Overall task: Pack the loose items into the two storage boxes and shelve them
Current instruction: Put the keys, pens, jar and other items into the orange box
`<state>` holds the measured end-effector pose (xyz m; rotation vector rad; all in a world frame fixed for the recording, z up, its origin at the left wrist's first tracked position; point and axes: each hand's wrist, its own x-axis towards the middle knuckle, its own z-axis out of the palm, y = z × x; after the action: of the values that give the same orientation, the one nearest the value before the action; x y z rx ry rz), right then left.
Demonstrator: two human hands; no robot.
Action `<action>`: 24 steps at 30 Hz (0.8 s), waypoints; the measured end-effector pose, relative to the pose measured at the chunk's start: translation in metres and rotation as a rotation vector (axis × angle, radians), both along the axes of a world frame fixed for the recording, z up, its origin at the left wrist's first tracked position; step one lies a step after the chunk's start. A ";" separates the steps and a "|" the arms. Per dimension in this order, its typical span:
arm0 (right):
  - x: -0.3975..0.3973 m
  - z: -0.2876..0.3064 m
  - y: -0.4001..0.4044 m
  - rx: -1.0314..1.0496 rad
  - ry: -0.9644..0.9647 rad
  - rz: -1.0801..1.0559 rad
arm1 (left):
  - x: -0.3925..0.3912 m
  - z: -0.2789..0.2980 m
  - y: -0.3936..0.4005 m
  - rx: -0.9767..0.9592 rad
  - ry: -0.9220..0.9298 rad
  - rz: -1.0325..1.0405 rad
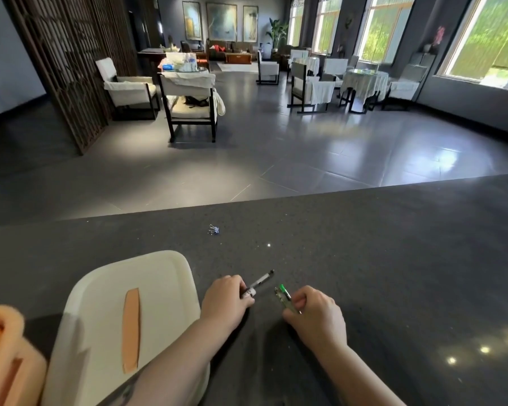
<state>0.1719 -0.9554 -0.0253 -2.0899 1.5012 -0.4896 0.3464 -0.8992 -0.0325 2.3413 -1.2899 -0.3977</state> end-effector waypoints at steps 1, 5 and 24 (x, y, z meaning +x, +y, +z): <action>0.000 0.002 0.001 -0.004 -0.021 -0.010 | -0.001 0.000 0.004 -0.029 0.018 0.004; -0.002 0.013 0.007 -0.024 -0.094 -0.006 | -0.005 0.011 0.019 -0.137 0.115 0.037; 0.130 0.120 0.210 -0.066 -0.392 0.597 | 0.100 0.163 0.316 -0.322 -0.070 0.417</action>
<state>0.3020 -0.7454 0.0948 -2.1939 0.6082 -0.6637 0.4460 -0.5828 0.1309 2.2764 -0.7882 0.0245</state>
